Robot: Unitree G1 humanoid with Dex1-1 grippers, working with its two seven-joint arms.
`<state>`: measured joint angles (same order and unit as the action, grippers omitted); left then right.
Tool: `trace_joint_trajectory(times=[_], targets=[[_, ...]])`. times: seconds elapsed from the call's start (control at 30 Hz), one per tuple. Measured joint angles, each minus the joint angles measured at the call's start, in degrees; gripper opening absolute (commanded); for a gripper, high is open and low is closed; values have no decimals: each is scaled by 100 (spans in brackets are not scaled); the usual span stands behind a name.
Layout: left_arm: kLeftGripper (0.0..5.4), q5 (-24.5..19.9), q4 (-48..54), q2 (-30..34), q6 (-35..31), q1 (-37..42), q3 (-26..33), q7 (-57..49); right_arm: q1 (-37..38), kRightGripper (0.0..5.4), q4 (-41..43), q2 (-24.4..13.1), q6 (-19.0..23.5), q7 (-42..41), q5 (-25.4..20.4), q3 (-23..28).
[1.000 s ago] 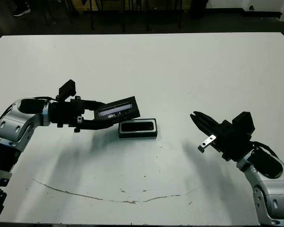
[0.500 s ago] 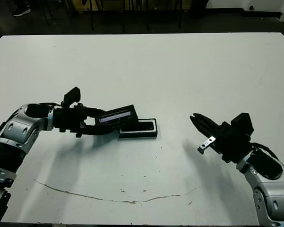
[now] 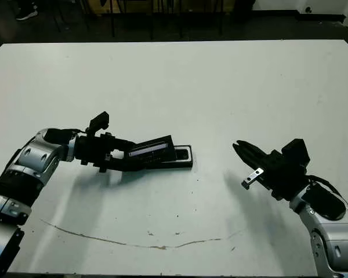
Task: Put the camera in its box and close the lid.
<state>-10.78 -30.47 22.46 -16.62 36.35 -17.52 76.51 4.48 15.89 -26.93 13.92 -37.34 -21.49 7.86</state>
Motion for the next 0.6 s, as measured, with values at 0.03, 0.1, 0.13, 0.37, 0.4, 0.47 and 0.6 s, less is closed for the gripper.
trace_joint_trajectory(times=[0.03,0.1,0.13,0.37,0.4,0.47,0.6], targets=[[276,22,0,1,0,16,-19,11,5,0,0,0,0,0,-5,0],[276,46,0,1,17,28,-33,30,7,0,0,0,31,0,-35,0],[276,59,0,2,47,29,-37,39,11,0,1,0,56,0,-38,1],[276,96,-5,3,92,29,-37,67,26,0,13,0,144,8,-63,3],[276,98,-5,2,63,31,-41,67,32,0,32,0,162,30,-60,3],[276,116,-4,0,18,42,-58,66,40,0,100,-2,165,68,-38,3],[276,215,-65,-31,28,99,-136,63,57,0,193,-9,249,94,-51,7]])
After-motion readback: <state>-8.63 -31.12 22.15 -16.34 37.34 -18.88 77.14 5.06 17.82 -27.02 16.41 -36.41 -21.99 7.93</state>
